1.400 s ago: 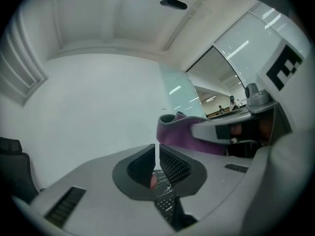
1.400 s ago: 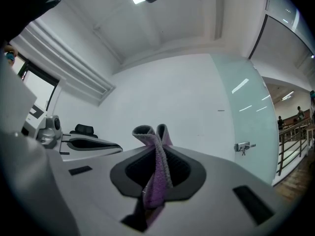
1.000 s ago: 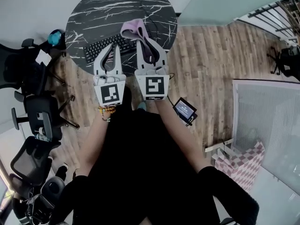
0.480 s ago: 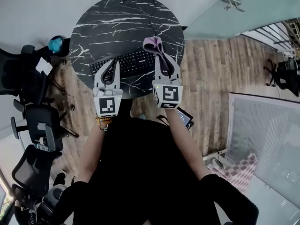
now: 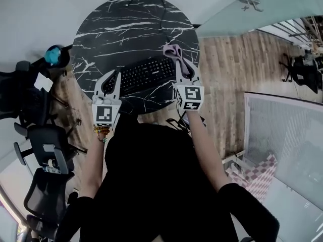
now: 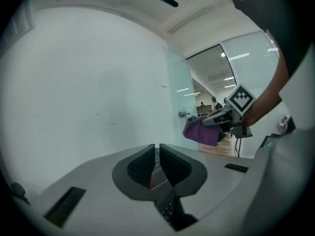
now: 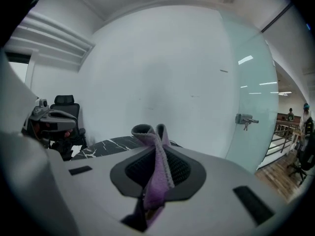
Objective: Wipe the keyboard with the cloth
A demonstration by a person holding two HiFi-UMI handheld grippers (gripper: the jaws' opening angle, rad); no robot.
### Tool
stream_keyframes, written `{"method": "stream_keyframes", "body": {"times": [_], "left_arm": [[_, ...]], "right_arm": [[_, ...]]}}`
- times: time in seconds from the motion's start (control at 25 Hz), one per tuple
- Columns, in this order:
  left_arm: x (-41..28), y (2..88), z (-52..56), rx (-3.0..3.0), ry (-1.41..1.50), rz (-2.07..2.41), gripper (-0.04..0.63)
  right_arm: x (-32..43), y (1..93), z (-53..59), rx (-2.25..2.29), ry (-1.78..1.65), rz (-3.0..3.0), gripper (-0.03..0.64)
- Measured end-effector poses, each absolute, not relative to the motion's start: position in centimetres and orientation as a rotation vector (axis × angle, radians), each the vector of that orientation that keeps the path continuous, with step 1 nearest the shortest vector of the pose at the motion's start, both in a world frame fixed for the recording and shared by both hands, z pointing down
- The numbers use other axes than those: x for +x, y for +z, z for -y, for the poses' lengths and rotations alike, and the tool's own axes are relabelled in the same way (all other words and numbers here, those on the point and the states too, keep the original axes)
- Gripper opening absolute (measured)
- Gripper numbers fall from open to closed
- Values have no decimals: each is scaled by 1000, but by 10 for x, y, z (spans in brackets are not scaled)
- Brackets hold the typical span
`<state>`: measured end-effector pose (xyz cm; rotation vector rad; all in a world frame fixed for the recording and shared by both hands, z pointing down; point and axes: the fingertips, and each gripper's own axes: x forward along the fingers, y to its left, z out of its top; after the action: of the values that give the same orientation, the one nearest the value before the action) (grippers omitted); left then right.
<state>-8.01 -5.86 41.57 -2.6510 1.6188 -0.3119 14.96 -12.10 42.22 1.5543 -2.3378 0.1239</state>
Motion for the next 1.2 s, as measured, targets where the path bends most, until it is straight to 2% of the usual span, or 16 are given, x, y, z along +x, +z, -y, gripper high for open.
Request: {"method": "stream_keyframes", "body": {"times": [0.44,0.76,1.04,1.2], "left_arm": [[-142,495,53,-2764,-563,-1442,44],[-155,573,30,-2891,-840,-1234,246],[-160,632,4,-2904,-1078,-1133,276],[-160,646,-2,-2918,-1122,-1123,284]], "right_arm": [[151,474,169,1532,177,2177,52],[187,522,183,1589,344,2042,52],[208,573,189,1571,421,1954,52],[211,596,189,1525,469,1927,52]]}}
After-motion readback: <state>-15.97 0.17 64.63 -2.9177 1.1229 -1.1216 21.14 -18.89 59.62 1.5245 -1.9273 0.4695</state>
